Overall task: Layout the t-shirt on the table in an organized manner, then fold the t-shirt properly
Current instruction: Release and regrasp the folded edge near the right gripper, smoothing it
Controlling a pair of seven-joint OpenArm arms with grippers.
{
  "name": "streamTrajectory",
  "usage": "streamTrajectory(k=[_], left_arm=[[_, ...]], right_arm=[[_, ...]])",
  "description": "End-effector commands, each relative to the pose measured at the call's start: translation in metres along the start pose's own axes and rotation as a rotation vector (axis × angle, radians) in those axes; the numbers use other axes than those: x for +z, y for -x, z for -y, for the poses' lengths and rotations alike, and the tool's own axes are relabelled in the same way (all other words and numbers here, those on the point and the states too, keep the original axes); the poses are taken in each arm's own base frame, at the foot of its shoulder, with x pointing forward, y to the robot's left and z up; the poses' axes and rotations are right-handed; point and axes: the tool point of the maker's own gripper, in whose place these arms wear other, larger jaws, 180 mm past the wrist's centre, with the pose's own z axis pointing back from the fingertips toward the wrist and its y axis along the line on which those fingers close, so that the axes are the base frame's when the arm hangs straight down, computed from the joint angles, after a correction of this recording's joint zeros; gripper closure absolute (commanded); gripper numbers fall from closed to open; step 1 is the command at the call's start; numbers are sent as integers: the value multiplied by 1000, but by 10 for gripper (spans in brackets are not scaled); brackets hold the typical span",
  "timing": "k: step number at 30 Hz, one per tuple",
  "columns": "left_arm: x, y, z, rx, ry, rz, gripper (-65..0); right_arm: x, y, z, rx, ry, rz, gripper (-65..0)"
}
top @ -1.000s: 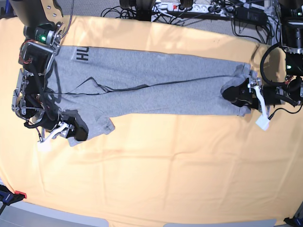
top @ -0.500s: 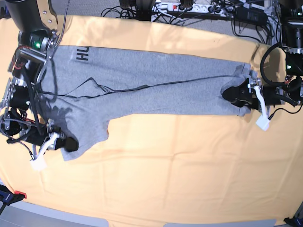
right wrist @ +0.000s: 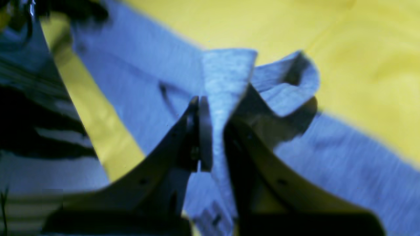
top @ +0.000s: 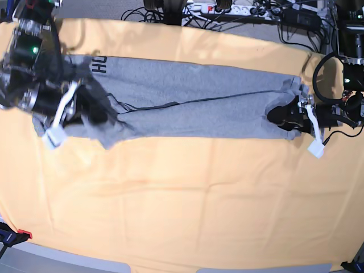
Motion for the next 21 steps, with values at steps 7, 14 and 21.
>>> streamTrajectory(k=[7,14,21], left_arm=[[11,-20,2,-37,-5,47,-407],[11,-20,2,-37,-5,48,-407],[16,-25,0,-50,-17,47,-407]], right_arm=[[14,34,-24,0,-14,-80,0],[35,63,3,52,103,-259,0],[39,65,6,56,112,-277,0]])
